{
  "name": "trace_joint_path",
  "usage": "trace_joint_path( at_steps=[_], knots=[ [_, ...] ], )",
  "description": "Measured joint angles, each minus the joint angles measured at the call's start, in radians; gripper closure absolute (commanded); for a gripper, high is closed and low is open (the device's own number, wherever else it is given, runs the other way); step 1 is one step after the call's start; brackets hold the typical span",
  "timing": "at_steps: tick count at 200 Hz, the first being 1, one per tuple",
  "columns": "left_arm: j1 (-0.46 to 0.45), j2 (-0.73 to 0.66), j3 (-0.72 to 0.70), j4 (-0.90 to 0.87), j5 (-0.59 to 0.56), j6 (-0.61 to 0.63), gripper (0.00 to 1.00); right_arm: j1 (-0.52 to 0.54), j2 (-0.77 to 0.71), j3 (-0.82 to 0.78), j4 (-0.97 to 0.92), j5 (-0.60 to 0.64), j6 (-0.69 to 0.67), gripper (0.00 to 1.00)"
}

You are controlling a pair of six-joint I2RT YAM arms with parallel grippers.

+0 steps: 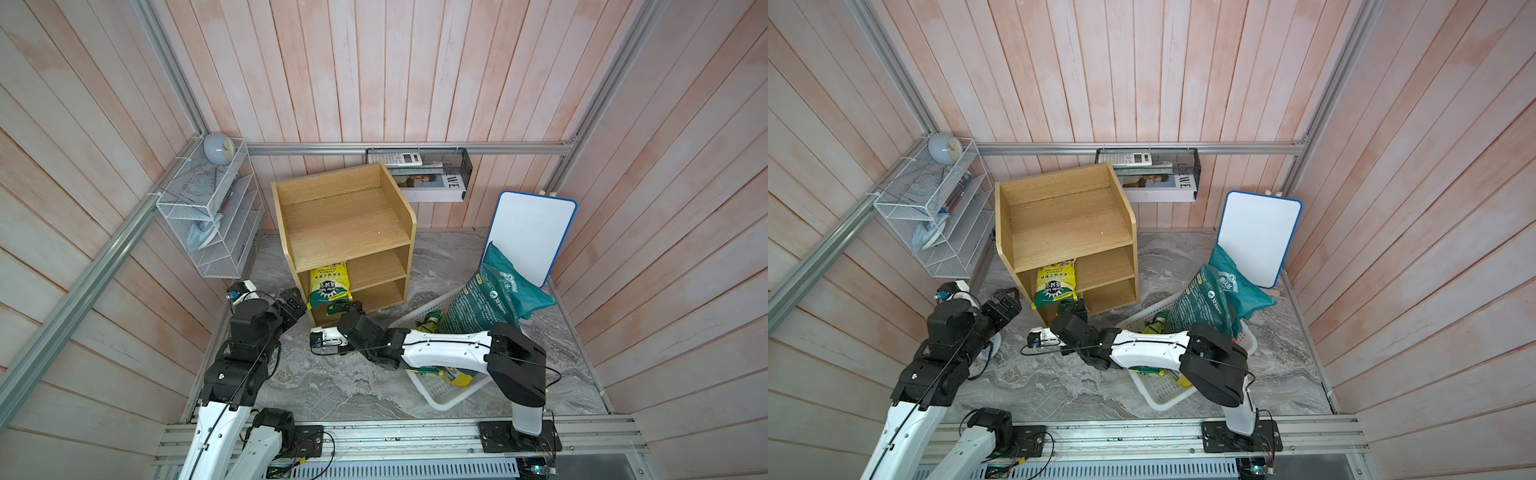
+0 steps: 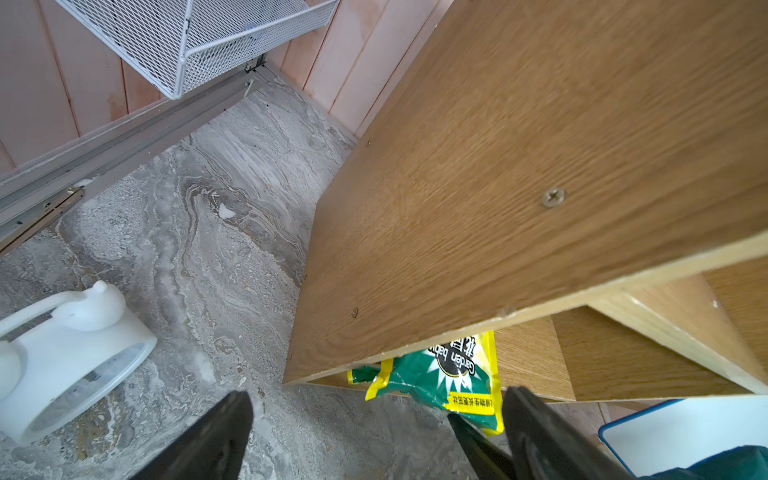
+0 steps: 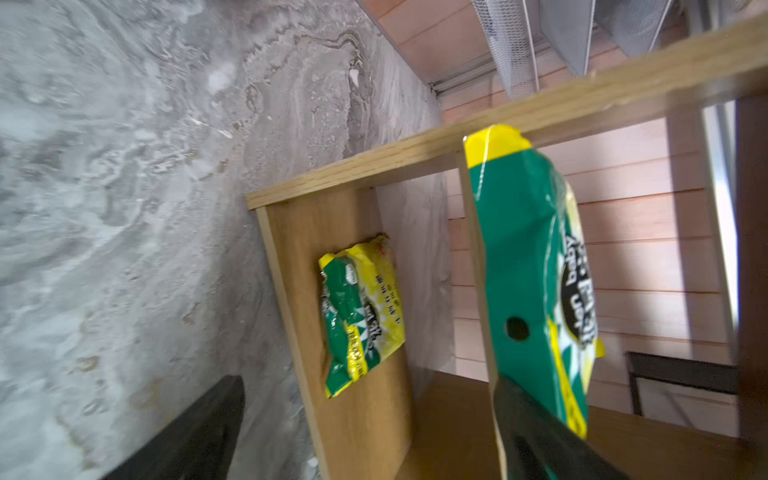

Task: Take down the fertilizer bag from the shelf
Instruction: Pick up the fertilizer bag from the shelf.

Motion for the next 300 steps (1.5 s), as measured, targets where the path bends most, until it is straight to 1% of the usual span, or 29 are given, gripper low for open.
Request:
trace_joint_path(
  at_steps=[32,42,58,72,81,103,117,127,155,168,184,195,212,228,245,261,283,300],
  knots=[
    [0.005,-0.001,-0.007,0.0,0.003,0.01,0.0,-0.007,0.069,0.092,0.08,0.035,-0.069,0.02],
    [0.005,-0.001,-0.007,0.0,0.003,0.011,0.0,-0.013,0.09,0.119,0.1,0.045,-0.085,0.03],
    [0.006,0.0,-0.008,0.0,0.004,0.014,0.0,-0.026,0.116,0.153,0.107,0.051,-0.098,0.1],
    [0.007,0.0,-0.009,0.0,0.007,0.014,0.0,-0.037,0.123,0.165,0.11,0.06,-0.105,0.2],
    [0.007,0.0,-0.011,0.0,0.007,0.014,0.0,-0.042,0.123,0.167,0.115,0.064,-0.103,0.23],
    [0.008,0.0,-0.017,0.001,0.009,0.014,0.0,-0.05,0.122,0.167,0.13,0.068,-0.103,0.23],
    [0.01,0.0,-0.018,0.001,0.011,0.014,0.0,-0.048,0.115,0.154,0.142,0.066,-0.101,0.2],
    [0.011,0.001,-0.018,0.002,0.013,0.014,0.0,-0.046,0.104,0.14,0.146,0.062,-0.096,0.2],
    [0.011,0.005,-0.019,0.004,0.021,0.014,0.0,-0.043,0.069,0.133,0.133,0.059,-0.071,0.21],
    [0.011,0.005,-0.018,0.016,0.032,0.009,0.0,-0.043,0.036,0.13,0.09,0.064,-0.042,0.23],
    [0.012,-0.002,-0.018,0.032,0.034,0.007,0.0,-0.047,-0.026,0.115,-0.013,0.06,0.064,0.26],
    [0.016,-0.005,-0.02,0.035,0.032,0.01,0.0,-0.057,-0.081,0.109,-0.098,0.039,0.178,0.29],
    [0.016,-0.005,-0.031,0.033,0.033,0.01,0.0,-0.101,-0.185,0.108,-0.201,-0.023,0.405,0.34],
    [0.016,-0.002,-0.036,0.031,0.033,0.01,0.0,-0.161,-0.276,0.095,-0.242,-0.092,0.622,0.4],
    [0.016,-0.001,-0.039,0.031,0.033,0.01,0.0,-0.221,-0.342,0.063,-0.24,-0.17,0.845,0.47],
    [0.016,-0.001,-0.039,0.032,0.033,0.011,0.0,-0.249,-0.363,0.011,-0.202,-0.249,1.04,0.53],
    [0.016,-0.002,-0.039,0.032,0.033,0.016,0.0,-0.253,-0.356,-0.089,-0.115,-0.37,1.274,0.54],
    [0.016,-0.002,-0.039,0.032,0.033,0.024,0.0,-0.25,-0.355,-0.174,-0.028,-0.429,1.439,0.53]
  ],
)
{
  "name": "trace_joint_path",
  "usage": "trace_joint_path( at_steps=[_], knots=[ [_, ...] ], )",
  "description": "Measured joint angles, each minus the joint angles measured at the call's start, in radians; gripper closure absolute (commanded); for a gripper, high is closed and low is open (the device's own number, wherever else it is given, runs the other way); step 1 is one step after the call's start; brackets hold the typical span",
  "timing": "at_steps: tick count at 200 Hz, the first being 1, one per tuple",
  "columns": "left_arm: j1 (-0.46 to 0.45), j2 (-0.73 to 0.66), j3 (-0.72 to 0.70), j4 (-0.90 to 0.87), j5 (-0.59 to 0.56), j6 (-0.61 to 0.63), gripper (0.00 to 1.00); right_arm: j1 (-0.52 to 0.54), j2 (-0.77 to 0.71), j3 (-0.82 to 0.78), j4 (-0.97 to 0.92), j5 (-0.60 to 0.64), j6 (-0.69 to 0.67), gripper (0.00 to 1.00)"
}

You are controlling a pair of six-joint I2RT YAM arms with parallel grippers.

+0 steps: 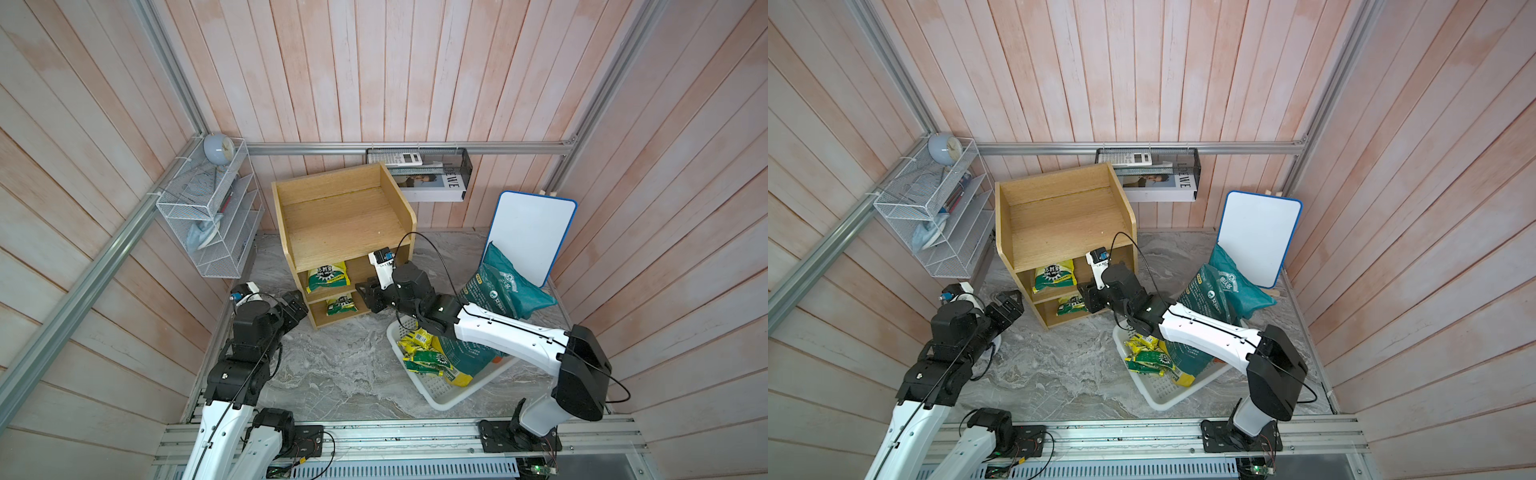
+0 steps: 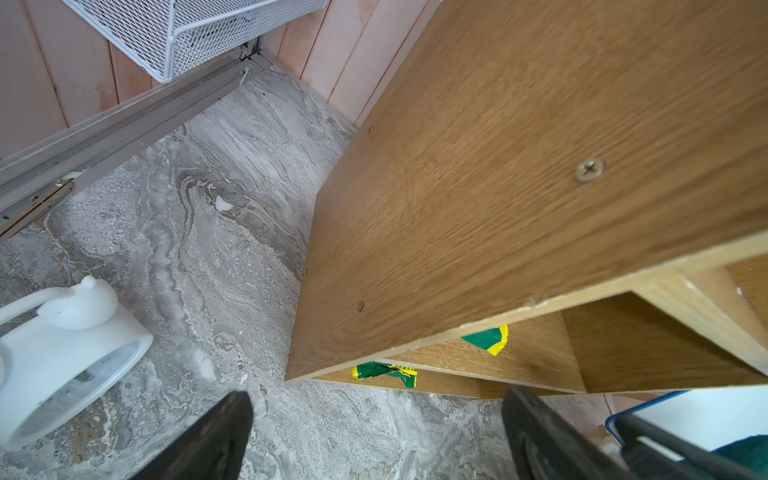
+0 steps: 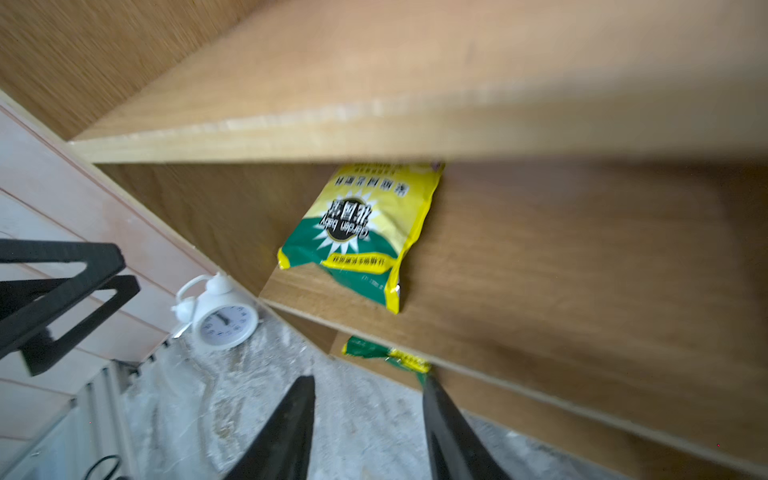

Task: Take down the fertilizer bag from the shelf
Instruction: Pick up the fertilizer bag from the shelf.

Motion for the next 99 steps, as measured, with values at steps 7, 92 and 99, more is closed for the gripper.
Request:
trace_joint_path(
  at_steps=[7,92,99],
  knots=[
    [0.0,-0.002,0.0,0.0,0.0,0.003,0.0,0.0,0.0,-0.035,0.045,-0.011,0.063,0.53],
    [0.0,-0.006,0.0,0.004,0.001,0.018,0.0,0.0,0.072,0.028,0.262,0.04,0.543,0.59],
    [0.0,-0.009,0.0,0.003,0.0,0.02,0.0,0.0,0.08,0.043,0.26,0.06,0.561,0.59]
  ],
)
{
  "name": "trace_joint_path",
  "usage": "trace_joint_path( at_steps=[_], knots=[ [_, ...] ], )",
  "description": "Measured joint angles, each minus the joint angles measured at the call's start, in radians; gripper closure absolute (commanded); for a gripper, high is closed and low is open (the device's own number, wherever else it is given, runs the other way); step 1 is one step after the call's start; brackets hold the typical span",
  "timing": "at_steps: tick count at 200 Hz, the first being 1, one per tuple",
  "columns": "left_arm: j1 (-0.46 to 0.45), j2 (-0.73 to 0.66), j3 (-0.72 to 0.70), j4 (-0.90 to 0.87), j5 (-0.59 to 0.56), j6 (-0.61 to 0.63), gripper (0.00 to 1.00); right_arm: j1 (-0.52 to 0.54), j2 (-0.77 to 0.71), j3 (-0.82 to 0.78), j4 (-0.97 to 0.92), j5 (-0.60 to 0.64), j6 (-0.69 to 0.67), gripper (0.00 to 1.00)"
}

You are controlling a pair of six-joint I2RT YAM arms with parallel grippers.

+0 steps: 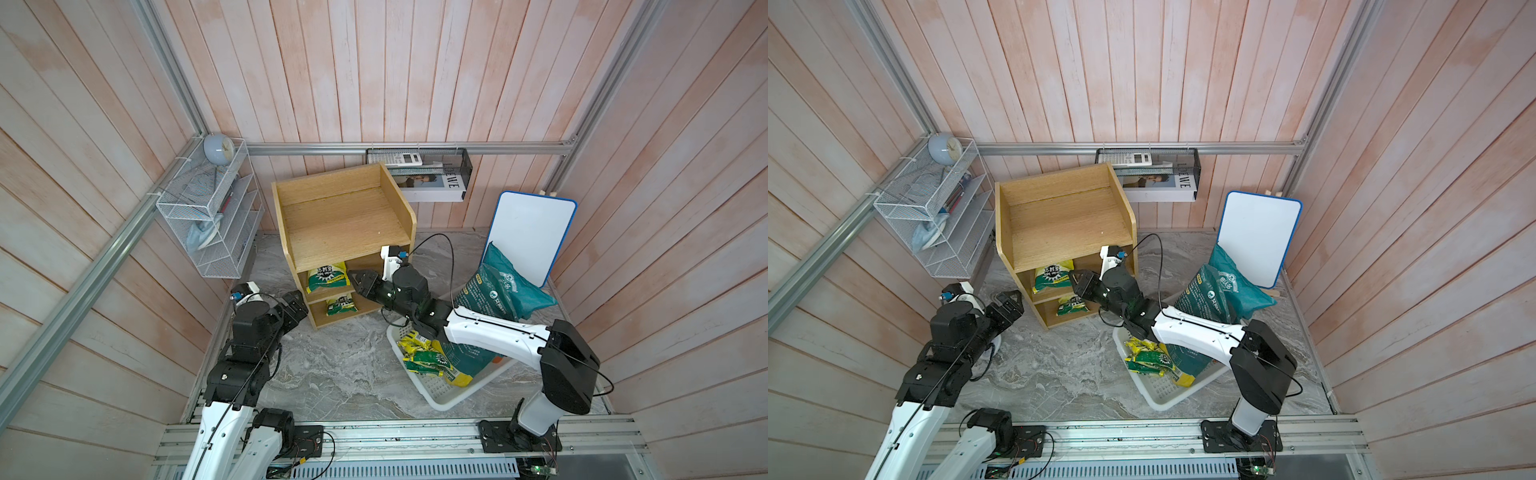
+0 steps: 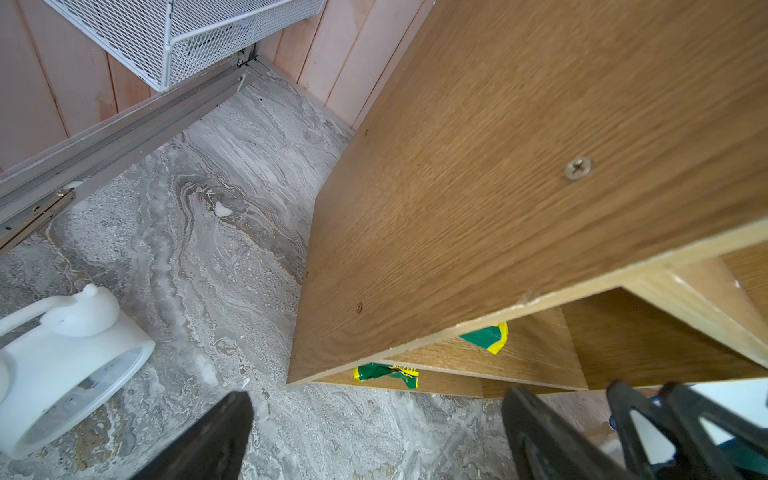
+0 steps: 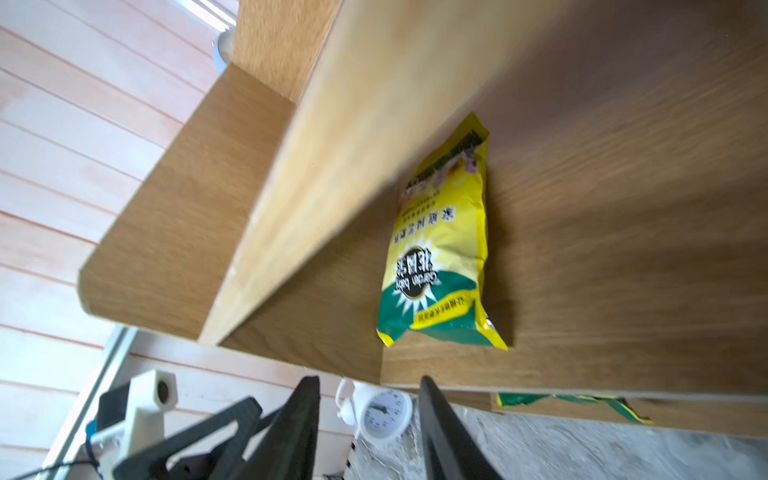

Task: Take down the fertilizer bag from the shelf
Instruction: Pick up the fertilizer bag from the shelf.

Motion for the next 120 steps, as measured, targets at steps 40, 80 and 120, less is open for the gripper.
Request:
trace_joint_path(
  at_steps=[40,80,120],
  knots=[
    [0.0,-0.026,-0.003,0.003,0.0,0.0,0.0,0.024,0.039,0.028,-0.016,0.089,0.051,0.6],
    [0.0,-0.03,-0.012,0.004,-0.001,0.0,0.0,0.039,0.092,0.007,0.053,0.134,0.117,0.62],
    [0.0,-0.034,-0.023,0.004,0.0,0.0,0.0,0.002,0.182,0.006,0.062,0.139,0.14,0.58]
  ],
)
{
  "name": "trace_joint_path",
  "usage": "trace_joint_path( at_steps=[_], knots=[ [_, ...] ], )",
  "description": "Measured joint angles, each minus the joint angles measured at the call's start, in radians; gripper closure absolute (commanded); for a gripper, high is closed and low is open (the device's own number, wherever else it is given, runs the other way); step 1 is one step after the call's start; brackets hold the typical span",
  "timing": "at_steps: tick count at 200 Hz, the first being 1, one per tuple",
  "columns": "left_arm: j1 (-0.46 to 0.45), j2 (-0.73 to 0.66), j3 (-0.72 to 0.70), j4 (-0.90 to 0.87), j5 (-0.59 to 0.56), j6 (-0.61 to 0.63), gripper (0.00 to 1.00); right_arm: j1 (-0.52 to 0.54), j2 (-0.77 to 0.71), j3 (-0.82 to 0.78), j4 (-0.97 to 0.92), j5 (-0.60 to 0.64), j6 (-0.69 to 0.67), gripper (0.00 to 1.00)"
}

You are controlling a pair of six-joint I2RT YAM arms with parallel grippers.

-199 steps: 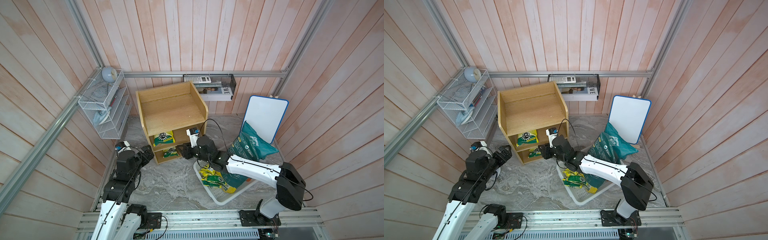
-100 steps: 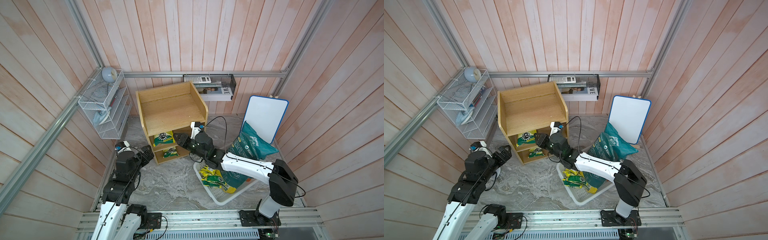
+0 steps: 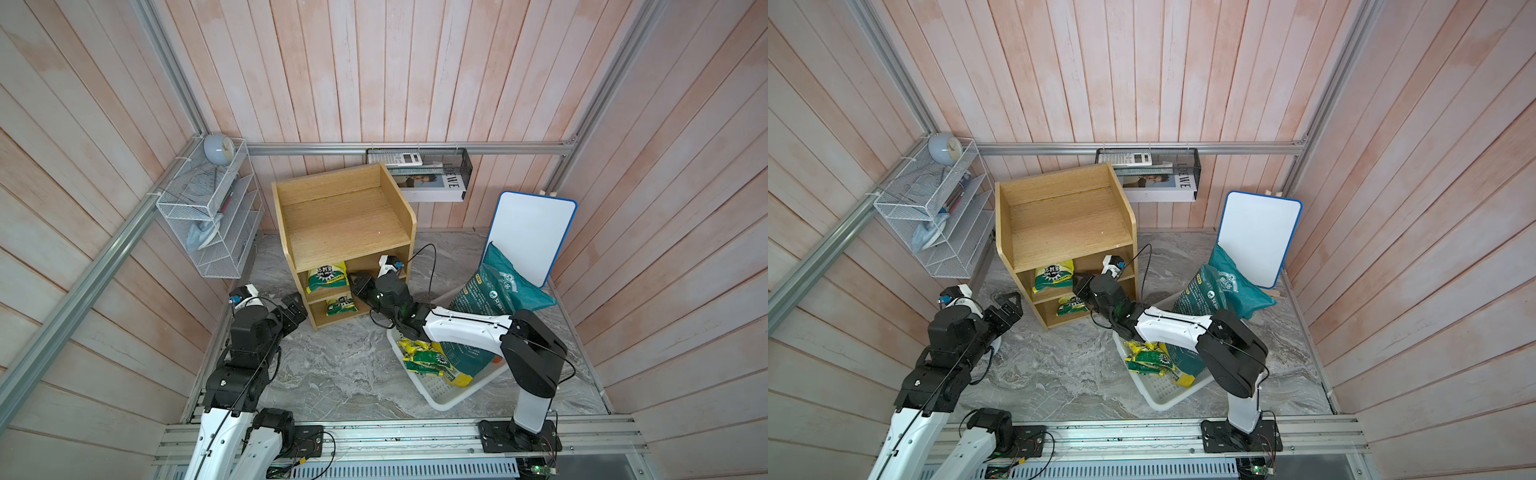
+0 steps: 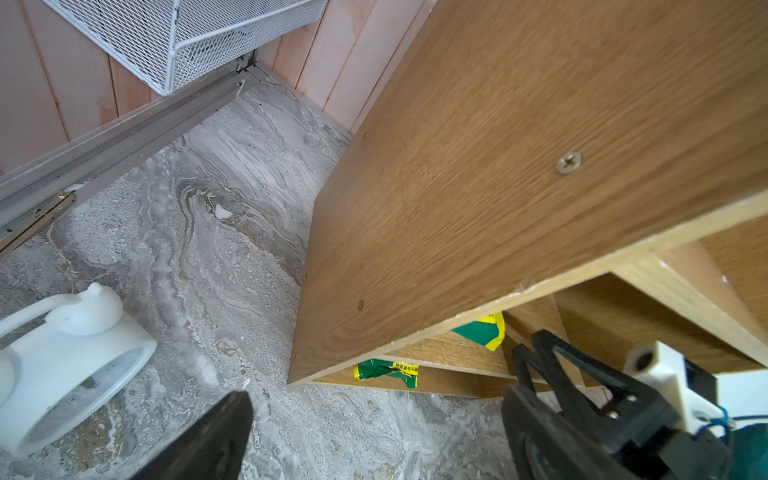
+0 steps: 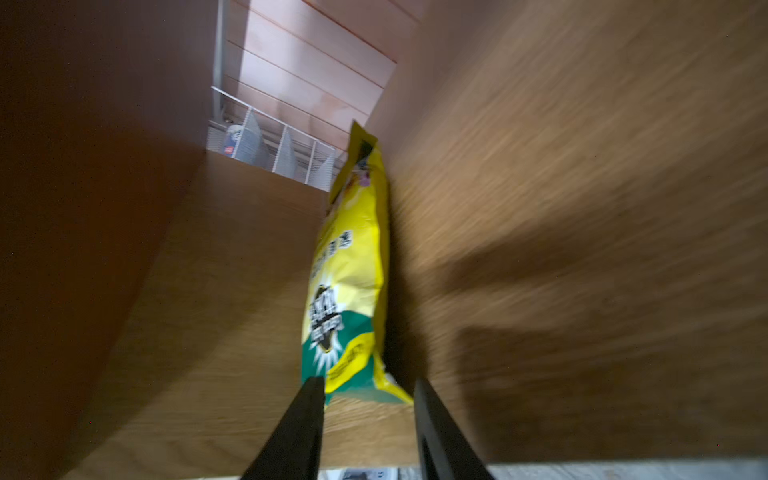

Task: Take down the fertilizer bag from the shelf
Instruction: Pick up the fertilizer bag from the shelf.

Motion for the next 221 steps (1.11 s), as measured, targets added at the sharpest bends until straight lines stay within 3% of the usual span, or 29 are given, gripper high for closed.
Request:
trace_joint_path(
  at_steps=[83,108,129,147,221],
  knots=[
    [0.0,-0.011,-0.001,0.0,0.0,0.0,0.0,0.002,0.091,0.131,-0.034,-0.046,-0.009,0.58],
    [0.0,-0.013,-0.001,0.0,-0.001,0.0,0.0,0.008,0.109,0.149,-0.035,-0.066,-0.008,0.66],
    [0.0,-0.013,-0.001,0.0,-0.001,0.0,0.0,0.008,0.119,0.151,-0.037,-0.08,-0.003,0.8],
    [0.0,-0.013,-0.001,0.0,-0.001,0.0,0.0,0.008,0.125,0.151,-0.033,-0.094,-0.007,1.0],
    [0.0,-0.015,-0.001,-0.001,-0.007,0.001,0.0,-0.008,0.108,0.109,0.044,-0.168,-0.039,1.0]
  ],
)
